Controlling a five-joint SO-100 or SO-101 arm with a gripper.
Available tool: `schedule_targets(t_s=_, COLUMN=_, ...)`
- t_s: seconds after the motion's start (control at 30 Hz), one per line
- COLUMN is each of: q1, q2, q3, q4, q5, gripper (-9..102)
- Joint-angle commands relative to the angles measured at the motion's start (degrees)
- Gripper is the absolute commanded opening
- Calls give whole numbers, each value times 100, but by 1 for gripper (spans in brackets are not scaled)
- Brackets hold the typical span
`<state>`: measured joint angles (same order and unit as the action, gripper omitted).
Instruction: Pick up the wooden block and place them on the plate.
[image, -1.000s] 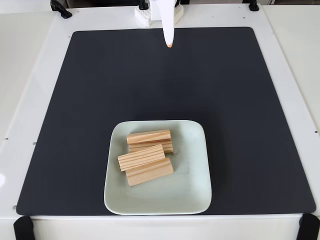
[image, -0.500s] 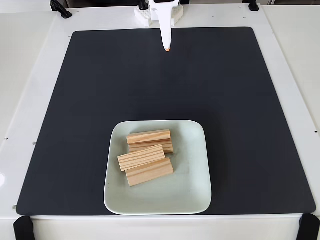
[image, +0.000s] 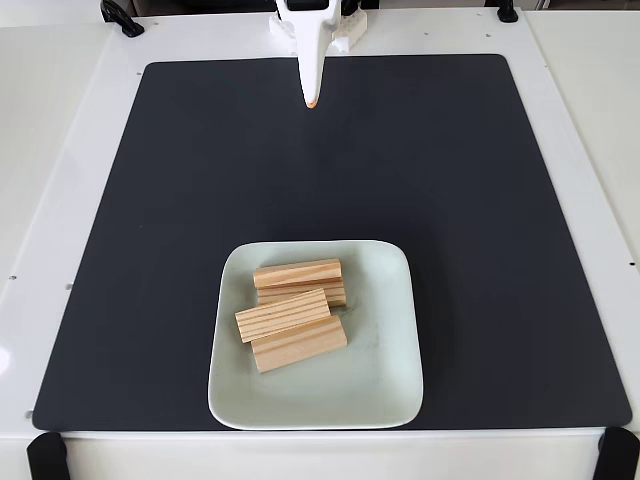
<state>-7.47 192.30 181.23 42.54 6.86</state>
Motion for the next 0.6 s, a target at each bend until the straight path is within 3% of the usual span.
schedule_targets(t_s=0.0, q1=0, q2=44, q3=35, q4=-53, q5=26, gripper=-1)
schedule_targets(t_s=0.57, q1=9, q2=44, q3=35, q4=-70, q5=-9, gripper=-1)
